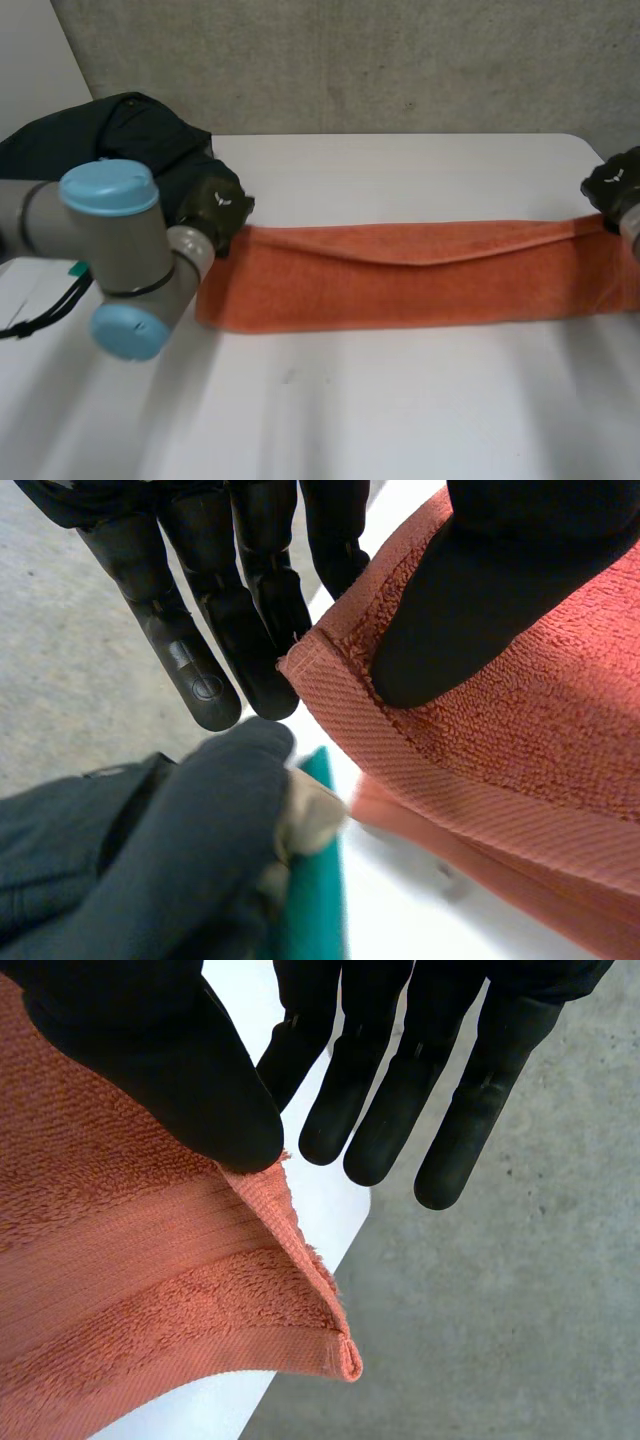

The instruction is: Fold the laundry.

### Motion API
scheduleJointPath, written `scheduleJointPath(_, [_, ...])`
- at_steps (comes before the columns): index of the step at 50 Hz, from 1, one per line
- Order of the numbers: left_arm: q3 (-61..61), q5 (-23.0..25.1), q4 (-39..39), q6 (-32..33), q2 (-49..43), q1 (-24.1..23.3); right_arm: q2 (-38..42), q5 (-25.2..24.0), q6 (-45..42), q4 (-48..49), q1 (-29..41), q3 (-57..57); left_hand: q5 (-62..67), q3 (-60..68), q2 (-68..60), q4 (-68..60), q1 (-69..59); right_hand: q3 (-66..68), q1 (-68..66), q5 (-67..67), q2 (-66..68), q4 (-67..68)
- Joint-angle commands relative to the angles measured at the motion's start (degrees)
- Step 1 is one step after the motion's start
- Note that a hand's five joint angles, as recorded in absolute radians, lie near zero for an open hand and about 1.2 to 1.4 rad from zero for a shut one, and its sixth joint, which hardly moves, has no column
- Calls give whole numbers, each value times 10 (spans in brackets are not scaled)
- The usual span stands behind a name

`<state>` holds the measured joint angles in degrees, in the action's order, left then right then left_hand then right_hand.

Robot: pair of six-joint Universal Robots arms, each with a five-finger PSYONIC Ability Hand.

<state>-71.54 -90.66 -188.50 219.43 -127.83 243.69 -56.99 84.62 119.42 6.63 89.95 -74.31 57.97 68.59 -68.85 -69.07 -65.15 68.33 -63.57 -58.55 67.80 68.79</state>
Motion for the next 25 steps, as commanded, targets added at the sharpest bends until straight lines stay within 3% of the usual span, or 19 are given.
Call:
scheduleJointPath(1, [151,-9,-2,3,-109,-5,99,4,-5,30,12,97,120,114,-112,-109,-149,117,-164,-114,122,112])
scheduleJointPath(4, [206,-7,-8,1,-144,-5,147,16,-1,43,15,157,120,114,-112,-109,-149,117,-164,-114,122,112])
scheduleJointPath(5, [220,-9,-11,2,-152,-6,158,20,1,44,16,171,-4,-11,13,15,-24,91,-138,-88,96,86])
scheduleJointPath(6, [232,-12,-12,2,-159,-6,174,26,1,44,21,189,-242,-248,251,253,214,-506,458,508,-501,-510])
scheduleJointPath(7, [249,-13,-13,2,-171,-9,182,27,-1,42,23,197,-580,-586,588,591,551,-583,536,586,-578,-588])
scheduleJointPath(8, [256,-13,-13,2,-175,-12,187,27,-2,42,27,203,-490,-496,498,501,461,-583,536,586,-578,-588])
scheduleJointPath(10, [261,-13,-13,1,-178,-17,189,22,5,44,33,209,-580,-586,588,591,551,-583,536,586,-578,-588])
scheduleJointPath(12, [262,-13,-15,-1,-178,-23,185,22,16,45,36,210,-580,-586,588,591,551,-583,536,586,-578,-588])
scheduleJointPath(20, [230,-44,-14,-3,-119,-45,63,17,210,38,30,184,-580,-586,588,591,551,-583,536,586,-578,-588])
scheduleJointPath(25, [167,-60,-16,-8,-52,-46,-33,-64,269,-49,1,123,-580,-586,588,591,551,-583,536,586,-578,-588])
